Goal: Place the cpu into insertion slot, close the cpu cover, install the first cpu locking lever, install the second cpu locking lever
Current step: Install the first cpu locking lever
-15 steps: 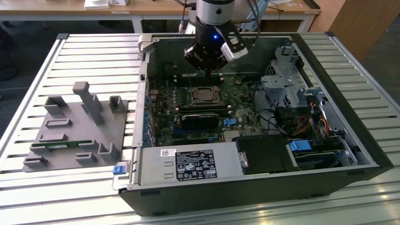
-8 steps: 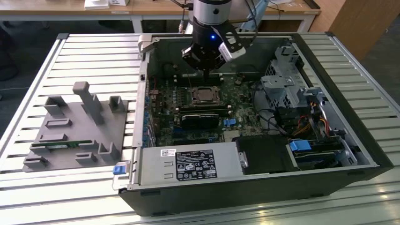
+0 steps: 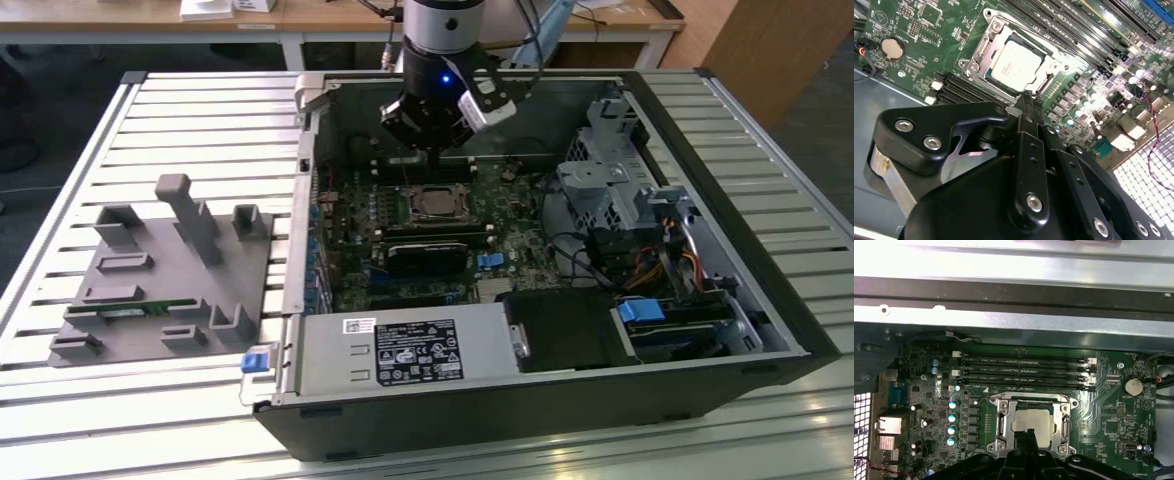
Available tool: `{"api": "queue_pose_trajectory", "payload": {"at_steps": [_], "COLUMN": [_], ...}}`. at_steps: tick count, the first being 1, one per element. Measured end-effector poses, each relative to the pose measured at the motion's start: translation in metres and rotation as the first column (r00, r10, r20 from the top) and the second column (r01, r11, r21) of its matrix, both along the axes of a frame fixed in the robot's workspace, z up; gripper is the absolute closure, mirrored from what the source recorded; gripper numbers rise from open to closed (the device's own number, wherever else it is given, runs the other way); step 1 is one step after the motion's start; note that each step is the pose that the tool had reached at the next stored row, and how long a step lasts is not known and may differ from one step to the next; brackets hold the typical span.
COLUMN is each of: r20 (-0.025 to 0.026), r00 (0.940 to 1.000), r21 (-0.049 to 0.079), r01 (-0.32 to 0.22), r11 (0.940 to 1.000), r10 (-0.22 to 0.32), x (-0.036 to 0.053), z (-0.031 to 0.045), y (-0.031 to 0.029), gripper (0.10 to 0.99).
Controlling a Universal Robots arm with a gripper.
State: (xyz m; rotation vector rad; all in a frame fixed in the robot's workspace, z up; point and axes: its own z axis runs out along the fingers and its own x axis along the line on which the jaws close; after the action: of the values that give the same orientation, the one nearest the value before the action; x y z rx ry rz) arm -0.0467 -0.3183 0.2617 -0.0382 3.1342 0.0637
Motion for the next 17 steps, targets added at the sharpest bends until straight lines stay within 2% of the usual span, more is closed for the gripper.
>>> {"api": "queue_pose_trajectory", "payload": {"at_steps": [17], "r20": [0.0005], "r00": [1.0], "r21": [0.0], "r01": [0.0], "r11": [1.0], "r10": [0.0], "x": [-0.012], "z": [0.0], "y": [0.0], "gripper": [0.965]}}
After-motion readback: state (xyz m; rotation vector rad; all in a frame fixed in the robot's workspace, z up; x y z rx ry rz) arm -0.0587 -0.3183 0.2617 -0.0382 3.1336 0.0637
